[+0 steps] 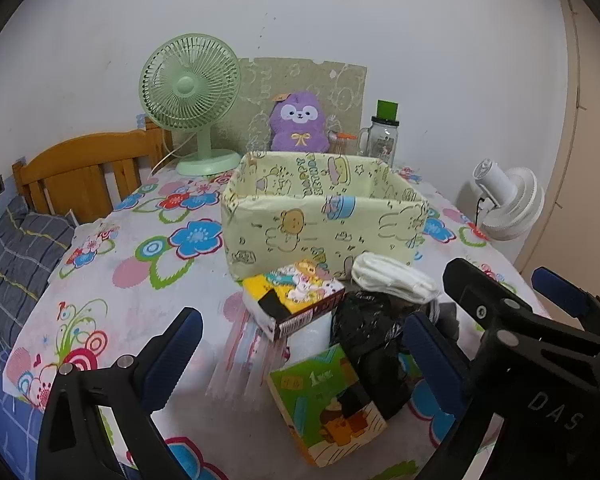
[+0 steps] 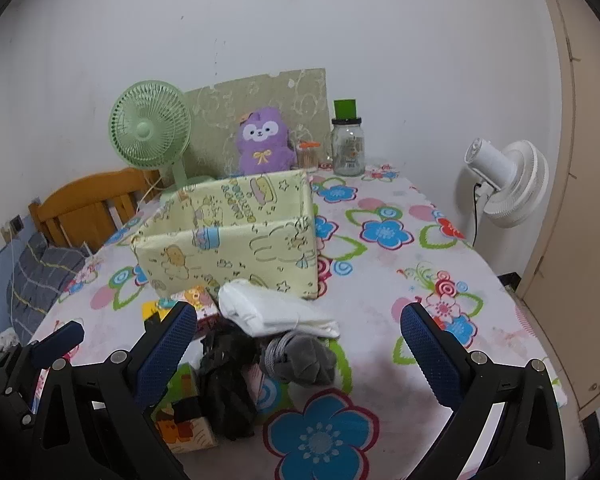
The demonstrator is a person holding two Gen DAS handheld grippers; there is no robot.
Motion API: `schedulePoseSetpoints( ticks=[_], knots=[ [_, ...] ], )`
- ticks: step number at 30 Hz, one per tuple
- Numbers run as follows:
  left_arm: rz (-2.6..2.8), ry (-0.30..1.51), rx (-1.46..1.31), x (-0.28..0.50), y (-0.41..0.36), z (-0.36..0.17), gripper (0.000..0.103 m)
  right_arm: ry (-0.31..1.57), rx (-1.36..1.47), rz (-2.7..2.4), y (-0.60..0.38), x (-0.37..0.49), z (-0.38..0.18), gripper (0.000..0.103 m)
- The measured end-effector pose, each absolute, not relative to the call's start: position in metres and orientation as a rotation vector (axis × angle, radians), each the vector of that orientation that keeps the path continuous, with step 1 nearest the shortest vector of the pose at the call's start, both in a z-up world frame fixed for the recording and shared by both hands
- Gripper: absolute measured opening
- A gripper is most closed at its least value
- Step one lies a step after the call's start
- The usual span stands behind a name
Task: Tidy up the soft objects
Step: 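Move the right tool forward to the black cloth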
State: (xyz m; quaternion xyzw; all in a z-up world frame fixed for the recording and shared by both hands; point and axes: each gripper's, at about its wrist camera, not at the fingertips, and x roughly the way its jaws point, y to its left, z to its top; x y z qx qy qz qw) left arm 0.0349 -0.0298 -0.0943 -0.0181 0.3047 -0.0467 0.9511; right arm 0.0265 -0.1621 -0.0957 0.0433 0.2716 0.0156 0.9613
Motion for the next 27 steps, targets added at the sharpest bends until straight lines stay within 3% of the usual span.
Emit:
schedulePoseSetpoints(
  ticks=[22, 27],
  knots=[
    [-0.128, 0.746, -0.023, 0.033, -0.035, -0.14, 0.087, 0.623, 0.019, 0.034, -0.14, 0.026, -0.136, 0.1],
    [-0.13, 0.742, -0.012, 0.031, -0.037, -0.146, 0.084, 0.638, 0.032, 0.034, -0.14, 0.026, -0.144, 0.094]
  ],
)
